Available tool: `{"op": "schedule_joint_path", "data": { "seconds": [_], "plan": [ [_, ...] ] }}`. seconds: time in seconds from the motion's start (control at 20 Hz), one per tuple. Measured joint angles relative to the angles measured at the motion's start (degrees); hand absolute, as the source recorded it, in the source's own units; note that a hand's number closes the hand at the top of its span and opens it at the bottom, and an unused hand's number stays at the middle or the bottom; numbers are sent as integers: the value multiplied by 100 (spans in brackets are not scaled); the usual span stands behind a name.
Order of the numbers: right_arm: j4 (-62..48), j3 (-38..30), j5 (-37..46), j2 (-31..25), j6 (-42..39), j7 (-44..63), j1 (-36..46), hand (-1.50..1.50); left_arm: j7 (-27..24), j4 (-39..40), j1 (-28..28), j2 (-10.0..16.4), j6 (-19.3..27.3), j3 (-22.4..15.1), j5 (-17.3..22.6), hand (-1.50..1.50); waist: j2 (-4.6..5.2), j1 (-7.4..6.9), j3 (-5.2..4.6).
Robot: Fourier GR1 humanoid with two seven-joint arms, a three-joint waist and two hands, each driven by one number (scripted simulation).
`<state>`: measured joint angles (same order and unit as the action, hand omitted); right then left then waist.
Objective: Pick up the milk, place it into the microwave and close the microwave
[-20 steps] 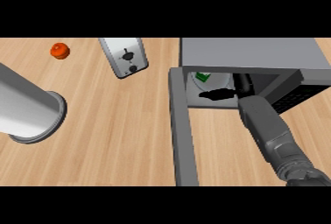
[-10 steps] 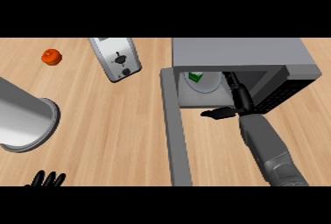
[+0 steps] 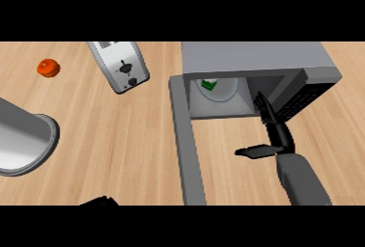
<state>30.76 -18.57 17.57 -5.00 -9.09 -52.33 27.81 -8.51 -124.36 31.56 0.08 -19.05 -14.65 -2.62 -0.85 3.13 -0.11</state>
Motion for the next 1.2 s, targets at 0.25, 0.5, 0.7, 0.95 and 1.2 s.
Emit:
{"op": "schedule_joint_path", "data": {
  "seconds": [0.25,0.5,0.7,0.95,1.2],
  "plan": [
    [1190,180,-155,-28,-358,160,-984,-150,250,571,-732,-4,321,-302,-362,150,4,37,-6],
    [2617,234,-389,-98,-587,540,-1988,-150,558,1248,-1680,-6,585,-474,-719,150,28,17,-5],
    [3508,201,-548,-249,-790,725,-2656,-150,809,1992,-2328,10,388,-710,-844,150,53,21,-4],
    [4414,82,-808,-365,-997,898,-3372,-150,745,3294,-3299,3,441,-1052,-1091,150,75,-12,-1],
    [5235,-78,-1297,-517,-1348,1132,-3870,-150,153,4716,-4075,14,1017,-1702,-774,150,88,-27,-1]
  ]
}}
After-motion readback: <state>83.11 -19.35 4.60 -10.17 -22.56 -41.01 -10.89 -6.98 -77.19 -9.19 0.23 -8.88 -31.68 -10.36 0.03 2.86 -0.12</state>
